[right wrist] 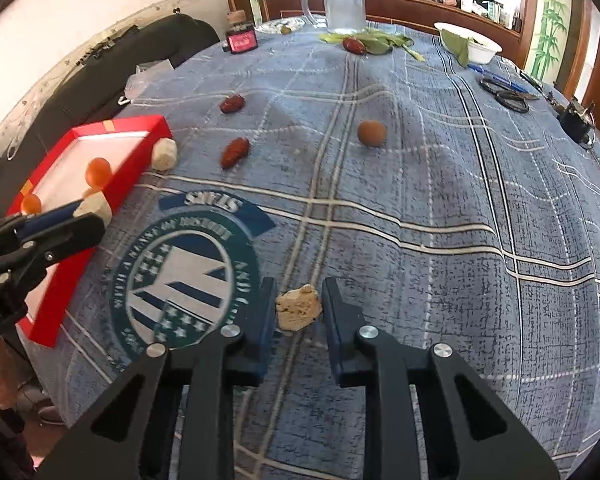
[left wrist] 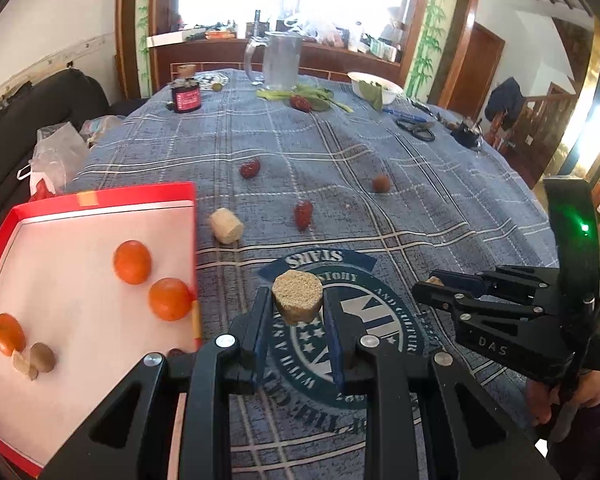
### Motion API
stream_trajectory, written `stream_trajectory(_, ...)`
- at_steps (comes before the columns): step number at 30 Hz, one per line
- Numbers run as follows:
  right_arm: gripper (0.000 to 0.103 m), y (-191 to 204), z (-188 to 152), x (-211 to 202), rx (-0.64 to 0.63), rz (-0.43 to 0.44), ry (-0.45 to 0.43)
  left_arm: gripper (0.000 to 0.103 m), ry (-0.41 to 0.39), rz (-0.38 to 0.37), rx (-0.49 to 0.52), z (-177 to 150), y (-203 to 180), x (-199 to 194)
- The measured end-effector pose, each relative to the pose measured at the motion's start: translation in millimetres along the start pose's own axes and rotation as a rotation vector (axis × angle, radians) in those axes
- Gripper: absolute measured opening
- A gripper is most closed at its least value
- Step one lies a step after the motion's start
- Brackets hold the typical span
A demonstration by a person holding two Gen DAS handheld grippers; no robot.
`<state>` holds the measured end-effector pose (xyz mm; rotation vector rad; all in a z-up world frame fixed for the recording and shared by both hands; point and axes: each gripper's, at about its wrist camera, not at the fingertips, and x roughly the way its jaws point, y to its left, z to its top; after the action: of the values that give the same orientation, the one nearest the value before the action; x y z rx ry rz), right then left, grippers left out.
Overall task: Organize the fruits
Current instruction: 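Close the right gripper on the crumbly beige piece, then carry the beige cube and crumbly piece over the tray with both grippers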
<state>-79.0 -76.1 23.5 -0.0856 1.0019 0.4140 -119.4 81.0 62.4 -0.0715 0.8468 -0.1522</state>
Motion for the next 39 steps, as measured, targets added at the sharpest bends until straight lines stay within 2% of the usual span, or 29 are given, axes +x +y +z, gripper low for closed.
stream_trajectory(9,0.025,50,15,-18,-0.032,0.098,-0.057,0.025,-0.047,0.031,-0.075,-11,38,-25)
stream_trajectory(17,0.025,114,39,-25,-0.120,0.192,-0.093,0.025,-0.104,0.107,-0.155,-17,82,-49)
stream_trajectory(27,0.025,184,46,-20,-0.229,0.280,-0.102,0.025,-0.117,0.166,-0.217,-28,115,-60)
stream_trajectory(39,0.025,200,44,0,-0.230,0.290,-0.062,0.025,-0.103,0.191,-0.245,-37,130,-60)
